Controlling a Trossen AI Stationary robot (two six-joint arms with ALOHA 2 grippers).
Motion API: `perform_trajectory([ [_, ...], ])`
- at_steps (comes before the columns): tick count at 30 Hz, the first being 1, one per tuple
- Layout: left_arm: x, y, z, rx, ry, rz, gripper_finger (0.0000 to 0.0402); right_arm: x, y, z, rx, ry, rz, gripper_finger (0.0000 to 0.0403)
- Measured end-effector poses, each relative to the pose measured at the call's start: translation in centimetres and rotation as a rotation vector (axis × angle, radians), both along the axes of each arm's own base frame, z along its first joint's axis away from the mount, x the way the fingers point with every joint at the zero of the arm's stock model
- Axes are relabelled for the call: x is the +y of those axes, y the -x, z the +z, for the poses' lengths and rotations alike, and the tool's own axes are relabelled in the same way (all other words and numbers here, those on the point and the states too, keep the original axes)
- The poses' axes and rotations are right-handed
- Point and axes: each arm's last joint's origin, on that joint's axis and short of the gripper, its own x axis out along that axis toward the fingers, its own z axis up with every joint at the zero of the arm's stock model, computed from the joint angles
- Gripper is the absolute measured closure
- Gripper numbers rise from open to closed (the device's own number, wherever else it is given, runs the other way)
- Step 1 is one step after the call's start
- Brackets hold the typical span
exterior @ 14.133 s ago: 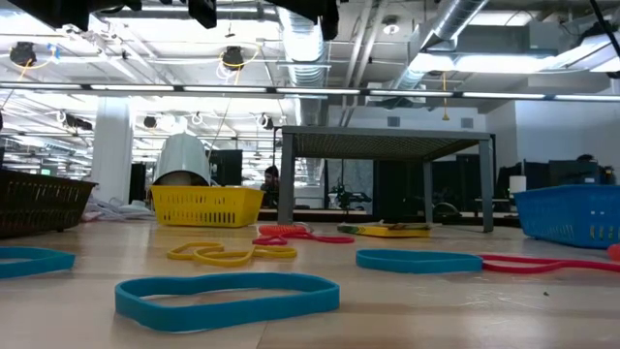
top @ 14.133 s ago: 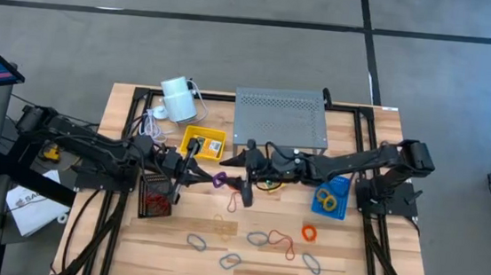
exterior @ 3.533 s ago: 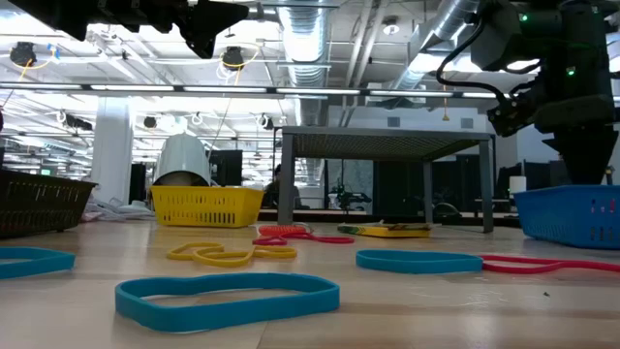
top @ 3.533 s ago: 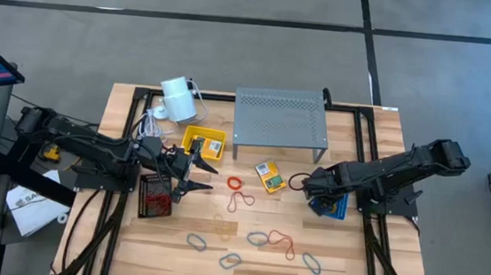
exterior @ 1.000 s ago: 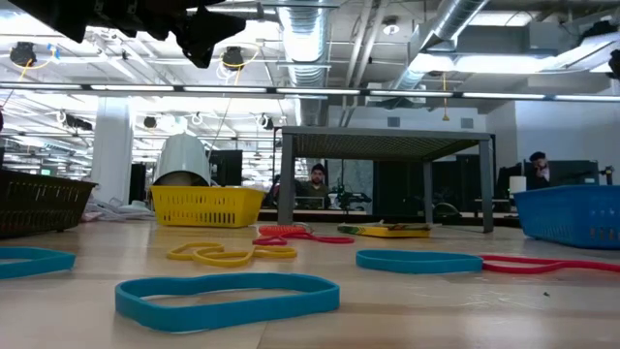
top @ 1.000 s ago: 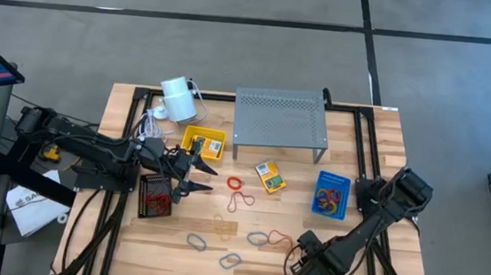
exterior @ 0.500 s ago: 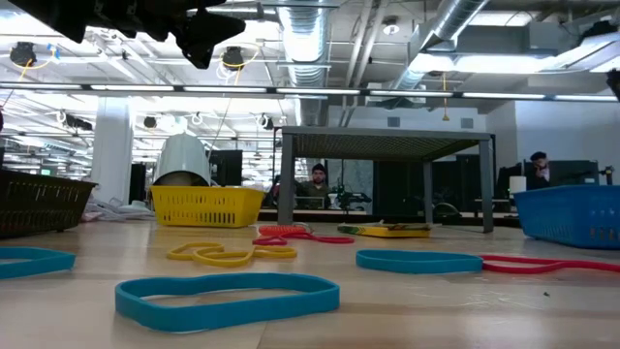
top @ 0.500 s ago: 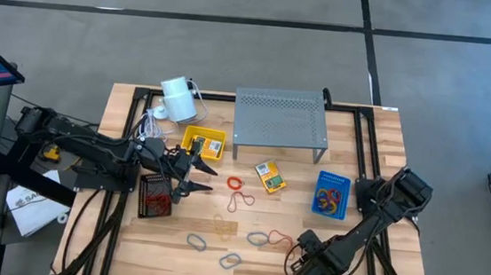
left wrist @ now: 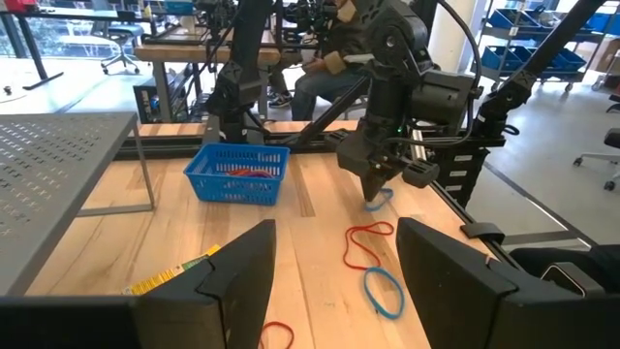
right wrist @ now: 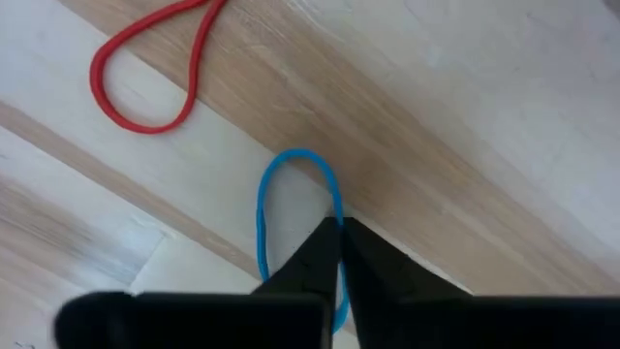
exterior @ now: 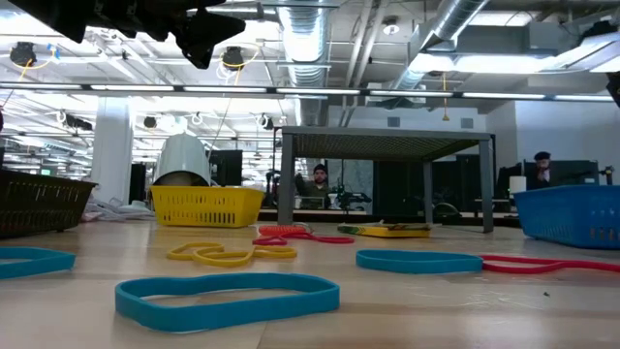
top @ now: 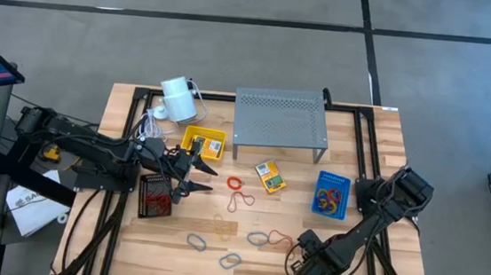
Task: Pick & Place Office Desk Supplies
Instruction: Put the blue rubber band into the black bin
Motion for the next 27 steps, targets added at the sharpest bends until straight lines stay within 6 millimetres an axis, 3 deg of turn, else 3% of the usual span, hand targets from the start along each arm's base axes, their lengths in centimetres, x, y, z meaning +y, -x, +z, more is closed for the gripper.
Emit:
perform_trajectory([
  [7,0.0,0.0,0.0,-0.004,0.000,0.000,0.0190,0.2,-0.2,0.4,-0.002,0.015,0.017,0.0399],
  [13,0.0,0.0,0.1,-0.013,0.003,0.000,0.0190,0.5,-0.7,1.8,-0.020,0.057,0.043,0.0401],
  [20,-0.1,-0.3,0.3,-0.044,0.029,-0.033,0.0190,0.6,-1.1,4.6,-0.044,0.157,0.055,0.0402],
  [27,-0.5,-1.7,0.2,-0.137,0.073,-0.084,0.0190,-0.4,-1.5,7.9,-0.239,0.260,0.092,0.0403],
])
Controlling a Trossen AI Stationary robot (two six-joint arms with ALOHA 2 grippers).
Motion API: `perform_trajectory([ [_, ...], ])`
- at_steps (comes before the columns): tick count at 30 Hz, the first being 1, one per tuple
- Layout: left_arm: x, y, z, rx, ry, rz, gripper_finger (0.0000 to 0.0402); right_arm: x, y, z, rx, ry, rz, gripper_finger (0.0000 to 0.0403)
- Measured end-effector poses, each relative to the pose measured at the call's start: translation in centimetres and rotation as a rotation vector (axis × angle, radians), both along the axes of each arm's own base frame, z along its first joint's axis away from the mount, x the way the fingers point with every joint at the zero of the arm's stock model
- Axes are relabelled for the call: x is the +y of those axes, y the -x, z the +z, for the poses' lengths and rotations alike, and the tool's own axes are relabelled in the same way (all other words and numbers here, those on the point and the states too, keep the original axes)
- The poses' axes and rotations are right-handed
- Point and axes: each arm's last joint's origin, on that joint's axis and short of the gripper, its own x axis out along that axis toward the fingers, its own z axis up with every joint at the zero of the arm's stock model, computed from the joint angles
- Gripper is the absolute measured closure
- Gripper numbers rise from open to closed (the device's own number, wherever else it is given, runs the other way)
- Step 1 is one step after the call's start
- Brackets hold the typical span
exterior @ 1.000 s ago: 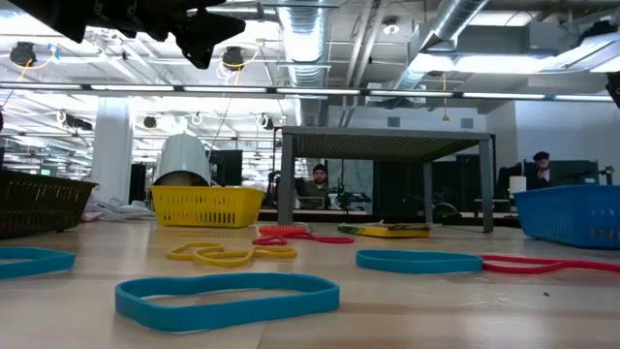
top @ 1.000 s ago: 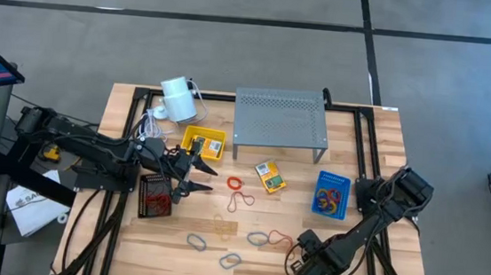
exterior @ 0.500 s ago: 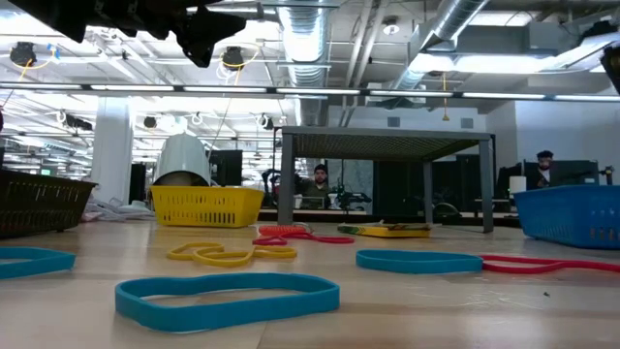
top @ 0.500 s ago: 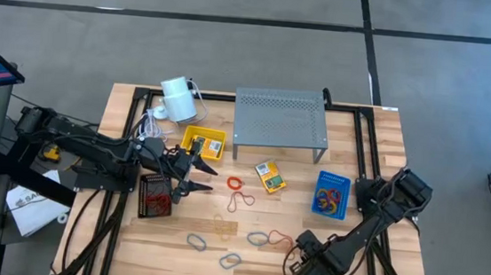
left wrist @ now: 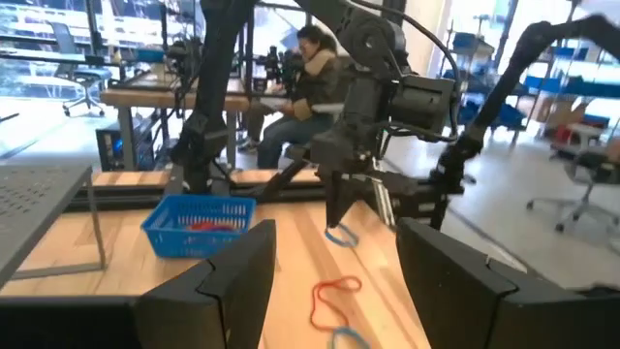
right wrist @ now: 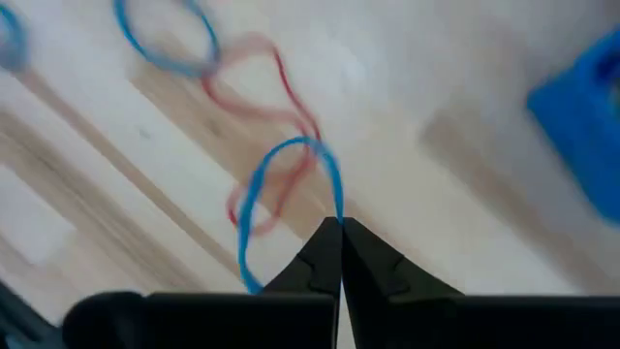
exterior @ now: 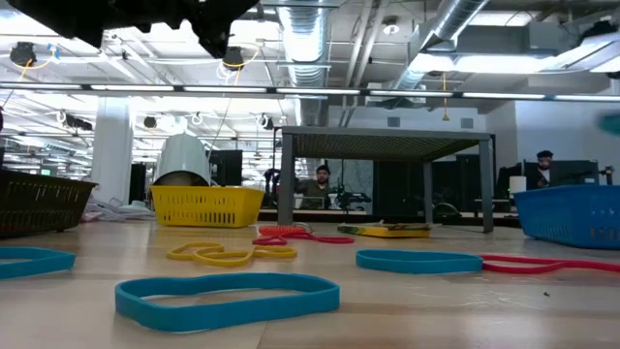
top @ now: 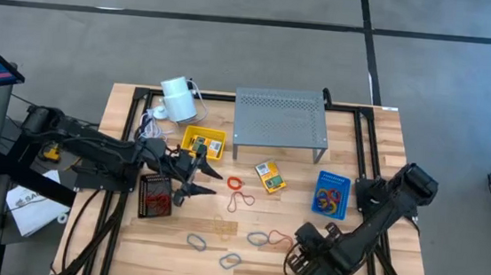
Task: Pick & Place Office Desk Supplies
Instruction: Put the blue rubber band into the black bin
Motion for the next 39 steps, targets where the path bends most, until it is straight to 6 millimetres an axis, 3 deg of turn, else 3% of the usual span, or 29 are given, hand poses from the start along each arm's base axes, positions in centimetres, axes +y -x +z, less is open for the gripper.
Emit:
perform_trajectory([
  [5,-0.1,-1.3,-0.7,-0.045,0.038,-0.001,0.0190,-2.6,-0.3,3.1,-0.123,0.121,0.061,0.0403],
  [10,-0.3,-2.5,-0.4,-0.049,0.084,-0.003,0.0190,-6.6,-1.0,6.5,-0.214,0.264,0.139,0.0403],
  [17,0.3,-2.7,0.6,-0.083,0.075,0.021,0.0190,-11.9,-3.6,9.9,-0.362,0.389,0.272,0.0403],
  [28,5.0,-2.8,-0.1,-0.006,0.129,0.232,0.0190,-19.8,-8.1,8.2,-0.627,0.347,0.483,0.0403],
  [34,6.4,-2.7,-0.2,0.004,0.139,0.264,0.0190,-21.9,-9.7,7.6,-0.752,0.359,0.589,0.0403],
  [39,6.4,-2.7,-0.2,0.016,0.154,0.245,0.0190,-23.1,-10.9,6.4,-0.766,0.333,0.637,0.0403],
])
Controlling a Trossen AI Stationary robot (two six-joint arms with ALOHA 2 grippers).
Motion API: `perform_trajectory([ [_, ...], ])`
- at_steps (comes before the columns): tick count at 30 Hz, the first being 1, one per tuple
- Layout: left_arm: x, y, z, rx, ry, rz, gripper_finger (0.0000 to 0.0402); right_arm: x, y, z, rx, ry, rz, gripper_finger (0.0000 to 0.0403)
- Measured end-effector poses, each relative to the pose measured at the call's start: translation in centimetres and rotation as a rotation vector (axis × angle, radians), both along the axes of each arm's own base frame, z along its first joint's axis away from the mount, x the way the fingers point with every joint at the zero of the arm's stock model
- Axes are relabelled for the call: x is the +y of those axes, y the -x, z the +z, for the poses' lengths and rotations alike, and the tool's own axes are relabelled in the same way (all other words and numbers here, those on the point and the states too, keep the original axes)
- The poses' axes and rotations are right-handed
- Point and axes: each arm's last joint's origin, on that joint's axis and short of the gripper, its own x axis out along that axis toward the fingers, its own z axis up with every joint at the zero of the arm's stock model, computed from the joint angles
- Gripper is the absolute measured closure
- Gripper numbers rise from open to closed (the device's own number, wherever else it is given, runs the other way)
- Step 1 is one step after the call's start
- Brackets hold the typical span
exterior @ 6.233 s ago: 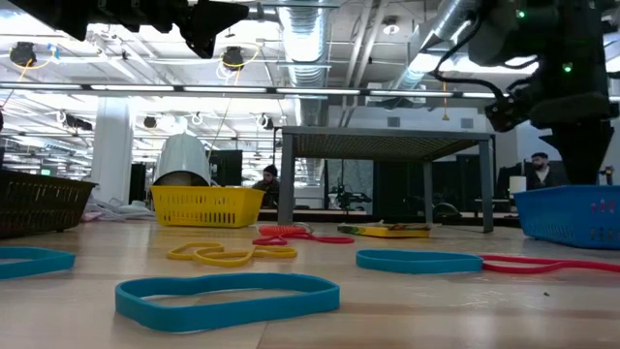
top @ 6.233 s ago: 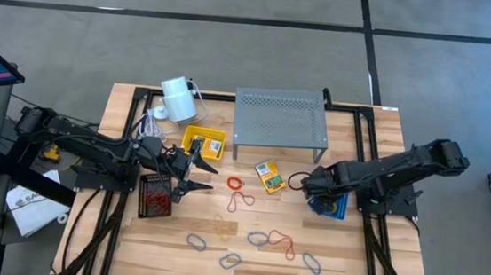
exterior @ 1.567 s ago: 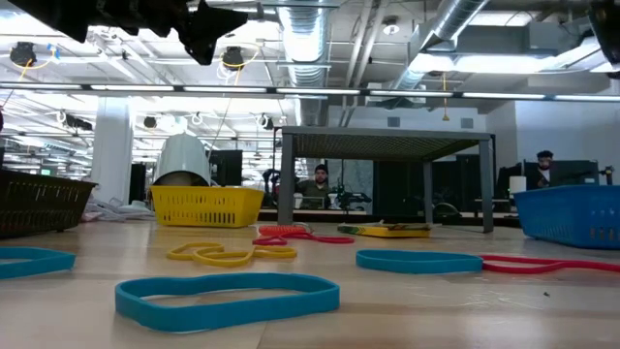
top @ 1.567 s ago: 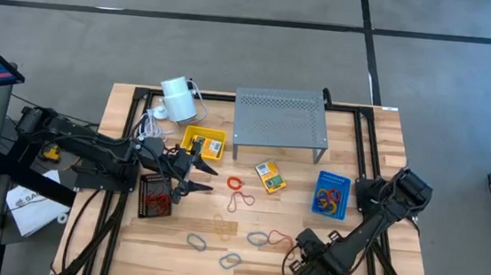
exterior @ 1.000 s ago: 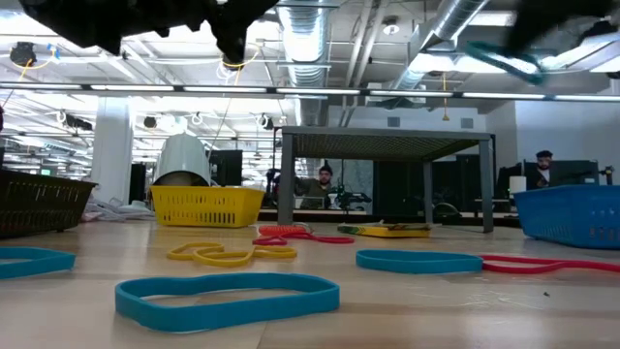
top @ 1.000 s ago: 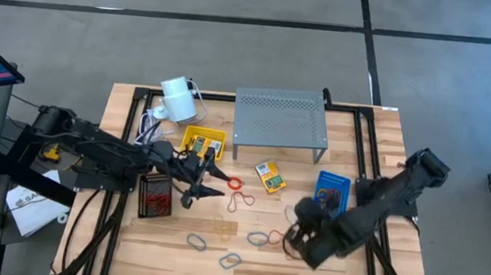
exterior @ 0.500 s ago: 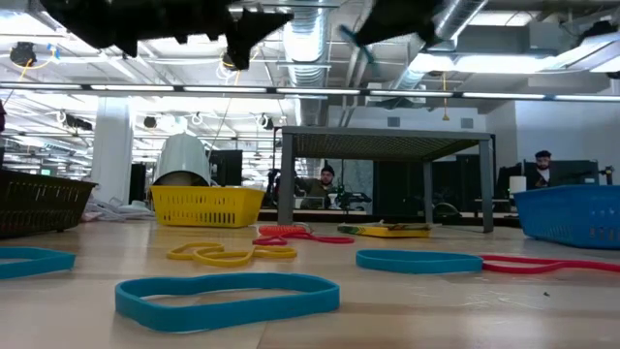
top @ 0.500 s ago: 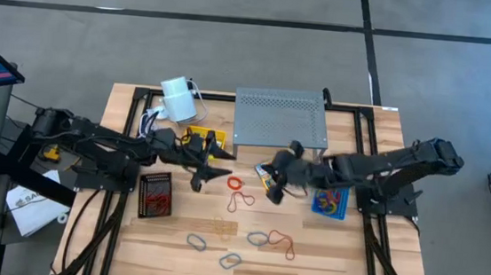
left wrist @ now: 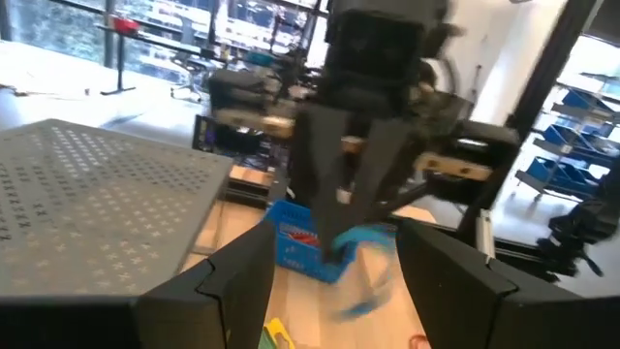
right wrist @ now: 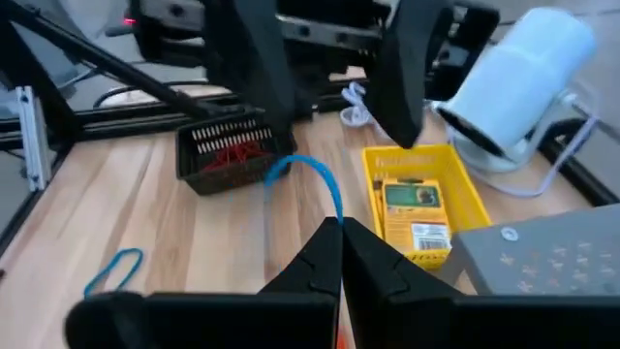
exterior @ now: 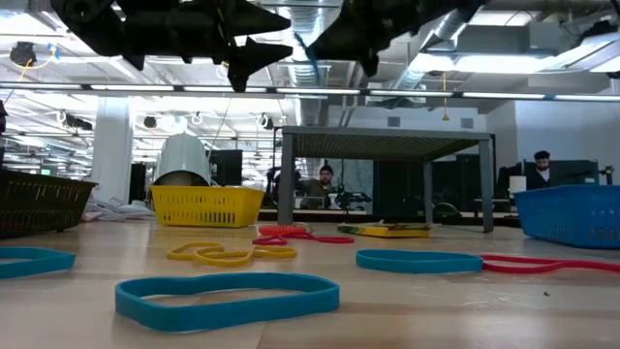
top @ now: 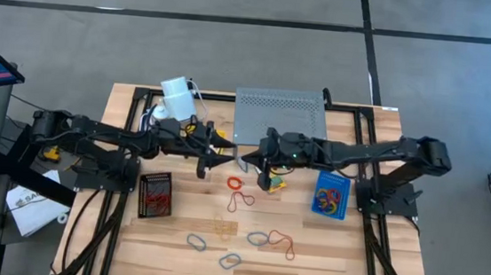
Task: Pick & Place Office Desk Supplies
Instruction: Put the blue rubber band into the black bin
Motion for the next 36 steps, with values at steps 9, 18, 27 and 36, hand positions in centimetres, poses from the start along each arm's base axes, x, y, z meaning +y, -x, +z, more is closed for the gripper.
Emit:
perform_trajectory([
  [9,-0.7,0.0,-0.2,0.025,0.011,-0.093,0.0190,-1.0,-1.6,-1.0,-0.068,-0.003,0.055,0.0403],
  [18,-0.9,0.0,-0.2,0.013,-0.056,-0.147,0.0190,-0.9,-1.7,-0.6,-0.102,-0.011,0.099,0.0403],
  [27,-0.9,0.0,-0.1,0.011,-0.049,-0.153,0.0190,-0.8,-1.7,-0.5,-0.119,-0.013,0.105,0.0403],
  [36,-0.9,0.0,0.0,0.005,-0.075,-0.152,0.0266,-0.5,-1.8,0.0,-0.167,-0.025,0.137,0.0403],
])
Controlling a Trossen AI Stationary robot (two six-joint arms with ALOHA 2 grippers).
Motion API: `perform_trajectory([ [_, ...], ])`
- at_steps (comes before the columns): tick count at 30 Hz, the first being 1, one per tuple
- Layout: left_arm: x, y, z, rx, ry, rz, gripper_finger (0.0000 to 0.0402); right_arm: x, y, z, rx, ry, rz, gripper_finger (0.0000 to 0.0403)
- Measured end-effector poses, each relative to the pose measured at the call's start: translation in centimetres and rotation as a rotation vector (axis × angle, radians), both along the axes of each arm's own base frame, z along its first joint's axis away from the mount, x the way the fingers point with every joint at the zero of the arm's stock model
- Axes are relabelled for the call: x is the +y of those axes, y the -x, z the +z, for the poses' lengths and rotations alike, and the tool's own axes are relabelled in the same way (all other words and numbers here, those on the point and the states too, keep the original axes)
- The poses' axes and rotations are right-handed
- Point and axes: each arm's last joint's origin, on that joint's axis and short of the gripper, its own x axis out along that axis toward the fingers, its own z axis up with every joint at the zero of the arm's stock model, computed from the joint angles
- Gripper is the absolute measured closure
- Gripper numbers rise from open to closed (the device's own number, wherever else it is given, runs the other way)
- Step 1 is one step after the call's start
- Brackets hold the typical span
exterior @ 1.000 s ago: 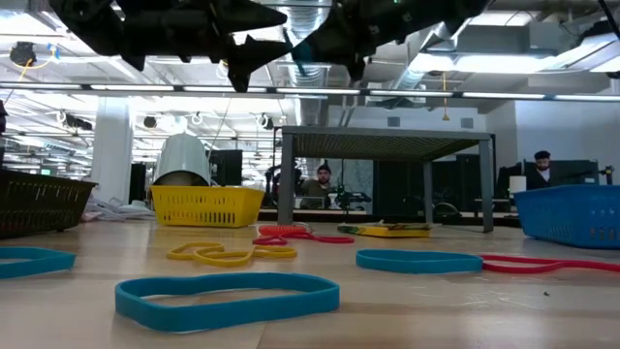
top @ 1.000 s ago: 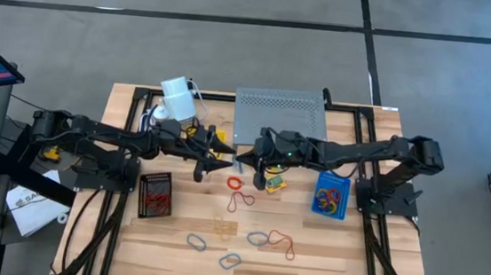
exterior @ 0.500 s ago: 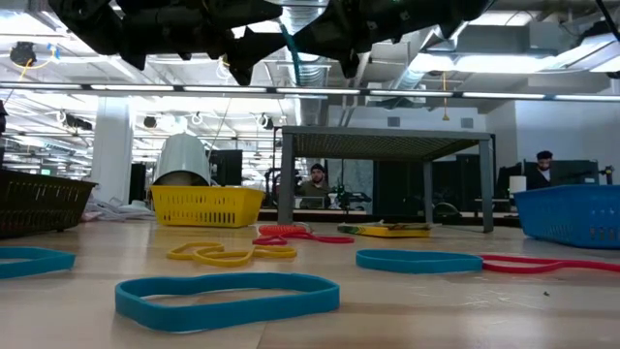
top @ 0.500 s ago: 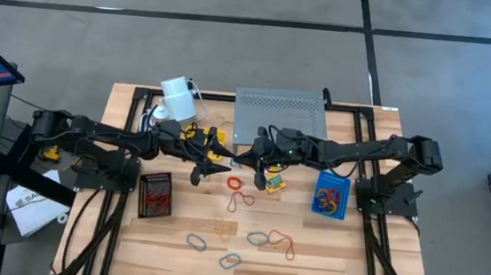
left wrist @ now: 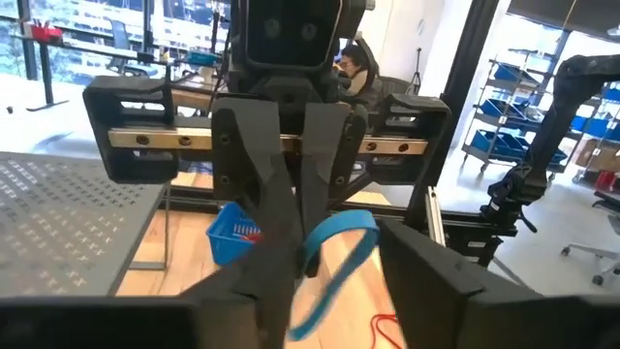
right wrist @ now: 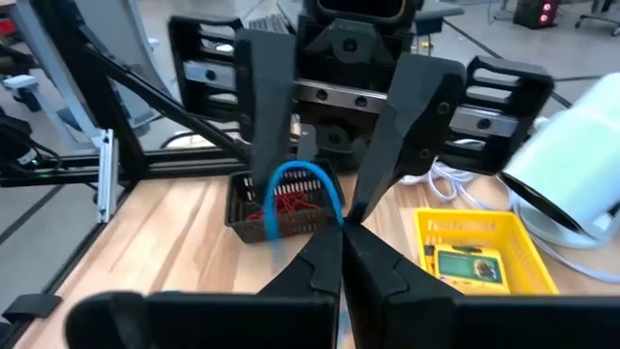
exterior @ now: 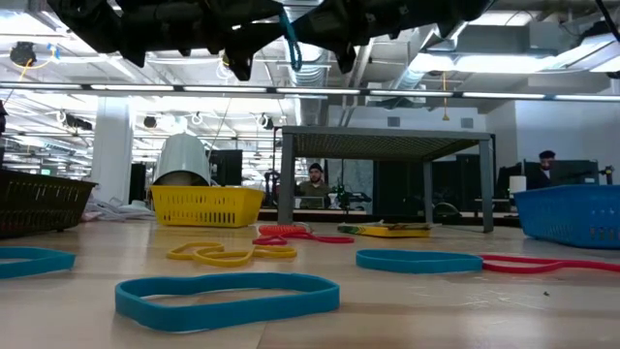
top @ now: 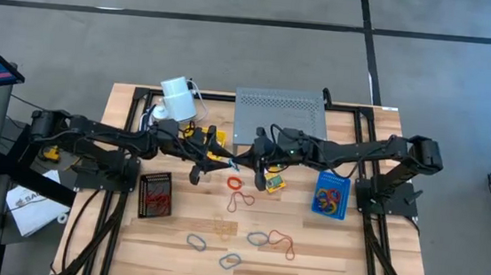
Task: Pick & Place Office Desk Supplies
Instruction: Put the blue rubber band into the black bin
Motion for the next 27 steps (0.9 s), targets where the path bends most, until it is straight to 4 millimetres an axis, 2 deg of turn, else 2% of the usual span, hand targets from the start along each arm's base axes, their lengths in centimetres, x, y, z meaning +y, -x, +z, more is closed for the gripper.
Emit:
perform_trajectory([
  [6,0.0,0.0,0.0,-0.001,-0.006,0.000,0.0373,0.3,0.0,0.1,-0.014,-0.003,0.023,0.0403],
  [8,0.0,0.0,0.0,-0.001,-0.006,-0.001,0.0392,0.6,0.0,0.1,-0.014,-0.003,0.031,0.0403],
  [20,-0.7,-0.1,0.0,-0.001,-0.009,-0.038,0.0400,1.0,0.0,0.2,-0.017,-0.001,0.045,0.0398],
  [23,-0.7,-0.1,0.0,-0.001,-0.009,-0.036,0.0401,1.0,0.0,0.2,-0.016,-0.012,0.042,0.0373],
  [27,-0.6,0.0,0.0,0.000,-0.009,-0.033,0.0401,1.0,0.0,0.2,-0.014,-0.018,0.047,0.0307],
])
